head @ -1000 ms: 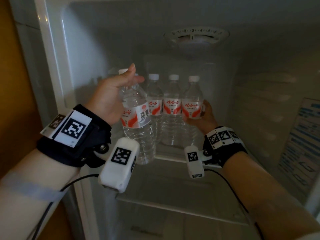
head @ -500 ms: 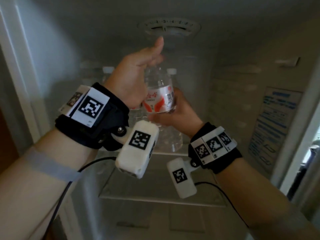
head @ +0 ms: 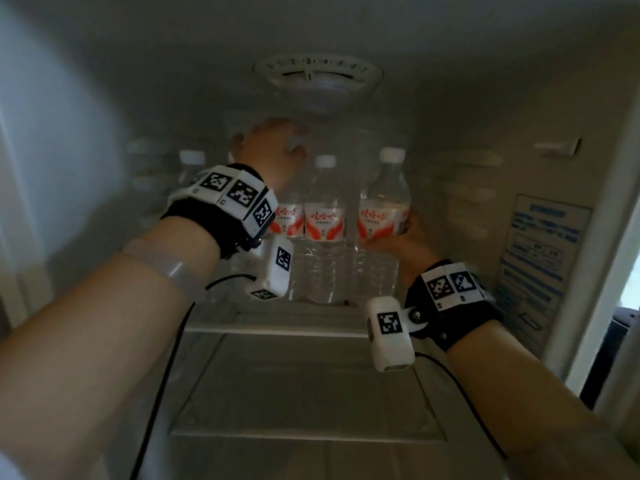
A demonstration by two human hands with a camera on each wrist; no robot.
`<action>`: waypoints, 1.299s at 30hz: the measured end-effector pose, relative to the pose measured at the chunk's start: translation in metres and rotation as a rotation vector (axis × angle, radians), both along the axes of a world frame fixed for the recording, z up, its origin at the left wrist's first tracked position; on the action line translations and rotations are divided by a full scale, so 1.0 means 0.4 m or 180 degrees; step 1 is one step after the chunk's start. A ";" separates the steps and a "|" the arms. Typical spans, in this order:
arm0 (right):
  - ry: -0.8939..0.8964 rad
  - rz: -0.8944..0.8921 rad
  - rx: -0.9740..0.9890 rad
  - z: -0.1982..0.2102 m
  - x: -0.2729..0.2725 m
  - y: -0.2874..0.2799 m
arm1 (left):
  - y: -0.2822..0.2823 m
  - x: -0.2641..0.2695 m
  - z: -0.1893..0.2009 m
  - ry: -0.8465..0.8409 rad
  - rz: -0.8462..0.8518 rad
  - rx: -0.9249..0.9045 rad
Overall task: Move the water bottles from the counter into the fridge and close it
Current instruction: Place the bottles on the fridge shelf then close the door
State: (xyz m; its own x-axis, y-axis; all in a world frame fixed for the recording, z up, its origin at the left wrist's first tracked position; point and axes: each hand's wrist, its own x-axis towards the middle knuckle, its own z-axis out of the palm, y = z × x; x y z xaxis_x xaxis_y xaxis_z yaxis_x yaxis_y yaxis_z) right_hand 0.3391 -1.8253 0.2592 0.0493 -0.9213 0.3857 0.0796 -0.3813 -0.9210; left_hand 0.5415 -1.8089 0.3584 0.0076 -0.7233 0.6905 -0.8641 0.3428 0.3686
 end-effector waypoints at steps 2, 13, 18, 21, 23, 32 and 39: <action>0.0059 0.0220 0.0121 -0.013 0.007 -0.013 | -0.039 0.020 0.006 -0.0609 0.0470 0.0269; -0.0088 0.0370 0.0362 -0.013 -0.005 -0.040 | -0.054 0.058 -0.013 -0.0146 0.0114 0.0190; -0.0072 0.0221 0.0342 -0.020 -0.003 -0.036 | -0.059 0.062 -0.010 0.0172 -0.0022 0.0203; 0.0091 0.0250 0.0243 -0.020 0.001 -0.028 | -0.057 0.056 -0.012 0.0182 -0.0117 0.0234; 0.0144 0.0253 0.0208 -0.020 -0.002 -0.022 | -0.057 0.053 -0.016 0.0263 -0.0190 0.0221; 0.0362 0.0170 0.0068 -0.017 -0.005 -0.008 | -0.016 0.008 -0.068 -0.0591 0.0782 0.0232; 0.0013 -0.0443 0.0126 -0.038 0.020 0.026 | 0.088 -0.014 -0.150 0.0343 0.0134 -0.0135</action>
